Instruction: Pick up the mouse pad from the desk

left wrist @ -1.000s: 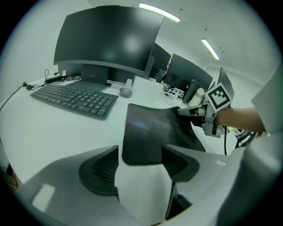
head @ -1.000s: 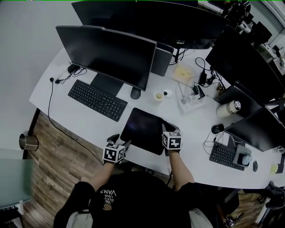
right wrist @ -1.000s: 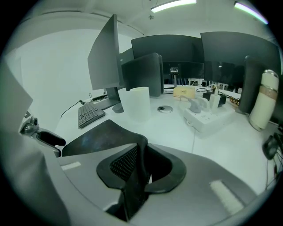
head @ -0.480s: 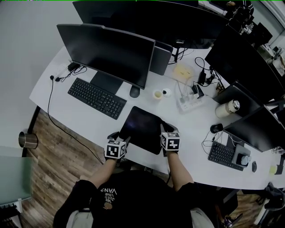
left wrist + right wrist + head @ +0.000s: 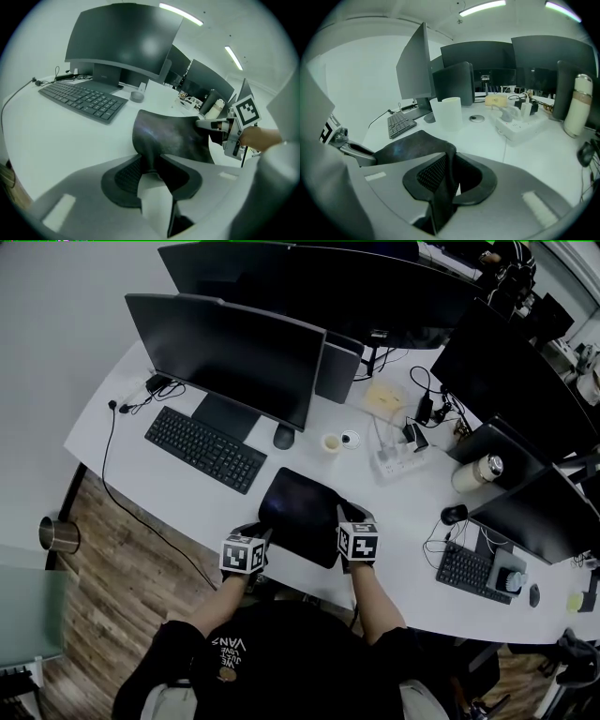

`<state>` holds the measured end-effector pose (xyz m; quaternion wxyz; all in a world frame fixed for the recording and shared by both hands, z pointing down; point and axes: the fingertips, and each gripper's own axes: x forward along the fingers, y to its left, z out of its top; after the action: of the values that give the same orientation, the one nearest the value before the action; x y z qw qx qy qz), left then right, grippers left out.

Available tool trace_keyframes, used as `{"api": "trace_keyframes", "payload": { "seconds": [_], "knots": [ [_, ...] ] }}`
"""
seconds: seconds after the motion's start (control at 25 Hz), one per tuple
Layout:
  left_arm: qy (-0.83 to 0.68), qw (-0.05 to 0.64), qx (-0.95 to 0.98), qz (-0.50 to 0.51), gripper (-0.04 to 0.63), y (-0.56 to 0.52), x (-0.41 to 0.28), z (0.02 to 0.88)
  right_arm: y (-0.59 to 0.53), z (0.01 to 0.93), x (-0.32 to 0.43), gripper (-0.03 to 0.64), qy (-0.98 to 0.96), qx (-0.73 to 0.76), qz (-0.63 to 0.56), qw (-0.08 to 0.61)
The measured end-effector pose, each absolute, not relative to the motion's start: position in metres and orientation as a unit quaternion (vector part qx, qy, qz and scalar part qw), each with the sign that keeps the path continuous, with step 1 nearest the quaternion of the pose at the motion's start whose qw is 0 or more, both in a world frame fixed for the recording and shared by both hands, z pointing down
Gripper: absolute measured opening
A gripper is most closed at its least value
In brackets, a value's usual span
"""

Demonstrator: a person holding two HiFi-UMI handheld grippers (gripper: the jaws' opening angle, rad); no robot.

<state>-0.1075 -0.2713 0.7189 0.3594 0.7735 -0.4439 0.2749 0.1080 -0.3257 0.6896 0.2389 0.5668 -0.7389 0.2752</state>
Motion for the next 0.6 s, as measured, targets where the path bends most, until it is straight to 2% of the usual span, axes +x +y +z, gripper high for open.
{"api": "trace_keyframes", "payload": {
  "seconds": [0.2, 0.6],
  "knots": [
    [-0.447, 0.369, 0.779, 0.239, 0.081, -0.276, -0.107, 0.708, -0.321, 0.684, 0.11, 0.064, -0.74, 0.567, 0.275, 0.234],
    [-0.456, 0.36, 0.794, 0.18, 0.058, -0.271, -0.105, 0.678, -0.309, 0.659, 0.111, 0.054, -0.754, 0.561, 0.268, 0.211]
  ]
}}
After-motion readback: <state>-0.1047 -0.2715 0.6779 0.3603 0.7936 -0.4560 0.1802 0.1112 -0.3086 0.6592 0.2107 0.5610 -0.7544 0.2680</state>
